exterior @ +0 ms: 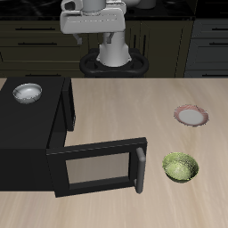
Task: Place the white bowl on the plate
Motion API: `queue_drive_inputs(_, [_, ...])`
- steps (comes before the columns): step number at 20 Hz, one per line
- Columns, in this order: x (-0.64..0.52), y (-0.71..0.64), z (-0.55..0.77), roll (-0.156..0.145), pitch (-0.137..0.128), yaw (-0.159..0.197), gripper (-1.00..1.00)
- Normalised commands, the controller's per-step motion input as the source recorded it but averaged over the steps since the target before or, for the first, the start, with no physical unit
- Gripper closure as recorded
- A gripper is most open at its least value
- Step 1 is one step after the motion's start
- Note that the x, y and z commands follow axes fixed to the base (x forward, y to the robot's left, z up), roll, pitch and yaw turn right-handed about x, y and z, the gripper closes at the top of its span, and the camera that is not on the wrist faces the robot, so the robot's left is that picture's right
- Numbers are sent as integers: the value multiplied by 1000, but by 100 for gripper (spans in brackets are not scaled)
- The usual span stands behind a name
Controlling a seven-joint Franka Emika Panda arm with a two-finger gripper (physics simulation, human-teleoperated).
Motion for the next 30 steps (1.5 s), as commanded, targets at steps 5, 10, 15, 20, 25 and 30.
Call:
queue_drive_inputs(5, [104,-199,-1,-11,2,22,-100])
queue_drive_inputs(10, [153,-251,5,-27,4,-3,-100])
queue_drive_inputs(15, [228,-309,10,-35,-10,32,-100])
queue_drive_inputs(20, [209,-206,-40,-10,9,-27,-100])
queue_drive_inputs(25, [270,-222,-45,-26,-3,14,-100])
queue_drive_inputs(30, [180,-180,19,-2,7,1,-100])
